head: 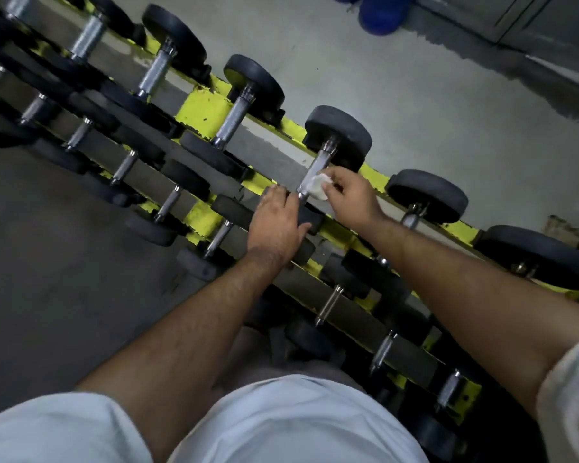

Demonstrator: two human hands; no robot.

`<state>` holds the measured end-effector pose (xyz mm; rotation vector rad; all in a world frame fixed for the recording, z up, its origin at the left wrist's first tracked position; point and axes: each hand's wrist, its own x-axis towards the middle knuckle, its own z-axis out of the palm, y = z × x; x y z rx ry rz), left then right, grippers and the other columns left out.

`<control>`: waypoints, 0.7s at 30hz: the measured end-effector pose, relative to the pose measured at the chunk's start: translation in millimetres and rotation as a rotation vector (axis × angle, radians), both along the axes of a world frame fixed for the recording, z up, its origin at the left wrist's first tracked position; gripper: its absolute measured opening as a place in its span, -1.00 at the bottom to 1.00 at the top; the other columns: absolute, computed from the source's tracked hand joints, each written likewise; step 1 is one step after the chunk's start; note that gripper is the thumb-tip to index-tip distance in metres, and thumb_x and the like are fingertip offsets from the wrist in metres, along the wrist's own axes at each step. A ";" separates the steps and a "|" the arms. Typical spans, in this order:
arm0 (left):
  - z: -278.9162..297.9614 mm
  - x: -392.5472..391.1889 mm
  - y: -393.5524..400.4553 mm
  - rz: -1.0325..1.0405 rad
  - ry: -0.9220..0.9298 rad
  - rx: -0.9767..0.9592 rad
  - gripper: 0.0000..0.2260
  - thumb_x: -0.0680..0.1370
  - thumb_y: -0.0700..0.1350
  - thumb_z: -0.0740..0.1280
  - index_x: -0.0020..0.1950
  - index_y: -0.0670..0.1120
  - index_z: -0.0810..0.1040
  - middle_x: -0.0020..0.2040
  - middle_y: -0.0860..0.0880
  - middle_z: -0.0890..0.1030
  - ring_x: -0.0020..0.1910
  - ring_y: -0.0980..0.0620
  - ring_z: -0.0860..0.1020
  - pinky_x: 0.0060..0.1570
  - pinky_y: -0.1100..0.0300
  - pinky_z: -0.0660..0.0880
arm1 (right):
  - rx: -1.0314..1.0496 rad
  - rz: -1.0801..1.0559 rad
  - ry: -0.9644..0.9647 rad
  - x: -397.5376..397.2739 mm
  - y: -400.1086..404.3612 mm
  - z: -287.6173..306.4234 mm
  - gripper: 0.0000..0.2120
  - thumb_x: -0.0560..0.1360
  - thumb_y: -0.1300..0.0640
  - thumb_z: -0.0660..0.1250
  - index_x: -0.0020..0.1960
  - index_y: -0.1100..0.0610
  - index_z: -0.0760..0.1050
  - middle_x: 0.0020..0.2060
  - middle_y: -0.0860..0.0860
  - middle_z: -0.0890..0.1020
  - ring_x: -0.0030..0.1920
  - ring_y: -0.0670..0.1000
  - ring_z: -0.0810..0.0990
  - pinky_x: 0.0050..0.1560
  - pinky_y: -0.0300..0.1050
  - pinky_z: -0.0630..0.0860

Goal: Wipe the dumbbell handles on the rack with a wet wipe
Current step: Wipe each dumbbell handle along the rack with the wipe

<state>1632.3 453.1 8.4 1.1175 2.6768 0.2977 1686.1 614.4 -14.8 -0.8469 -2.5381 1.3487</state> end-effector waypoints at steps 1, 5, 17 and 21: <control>1.6 6.0 1.0 0.008 0.007 -0.019 -0.45 0.53 0.10 0.39 0.41 -0.17 0.38 0.43 -0.22 0.38 0.49 -0.16 0.26 0.53 0.02 0.14 | -0.131 -0.089 -0.018 3.0 -2.8 0.4 -0.85 0.56 0.18 0.30 0.08 0.07 0.61 -0.03 -0.01 0.68 0.00 0.02 0.64 0.04 -0.03 0.58; 14.5 34.7 0.4 0.023 -0.011 0.038 -0.56 0.56 -0.05 0.33 0.40 -0.18 0.40 0.41 -0.19 0.41 0.45 -0.15 0.33 0.48 0.00 0.25 | -0.509 -0.349 -0.090 25.2 -10.9 10.2 -0.82 0.61 0.29 0.22 0.03 0.06 0.53 0.01 0.12 0.64 -0.05 0.14 0.65 -0.21 0.01 0.65; 22.2 88.7 -9.6 -0.049 -0.220 0.271 -0.76 0.57 -0.19 0.25 0.23 -0.17 0.50 0.14 -0.15 0.53 0.10 -0.12 0.52 0.09 -0.03 0.50 | -0.687 -0.645 -0.006 103.0 -33.2 44.9 -0.73 0.56 0.38 0.30 0.14 0.08 0.54 0.14 0.14 0.60 0.06 0.11 0.61 -0.30 -0.20 0.58; 21.2 117.1 -9.2 -0.090 -0.302 0.247 -0.76 0.57 -0.14 0.27 0.23 -0.13 0.48 0.15 -0.13 0.53 0.10 -0.12 0.53 0.11 -0.04 0.51 | -0.618 -0.734 -0.002 135.4 -33.6 53.5 -0.69 0.56 0.41 0.23 0.09 0.06 0.59 0.06 0.09 0.61 -0.03 0.08 0.60 -0.37 -0.25 0.52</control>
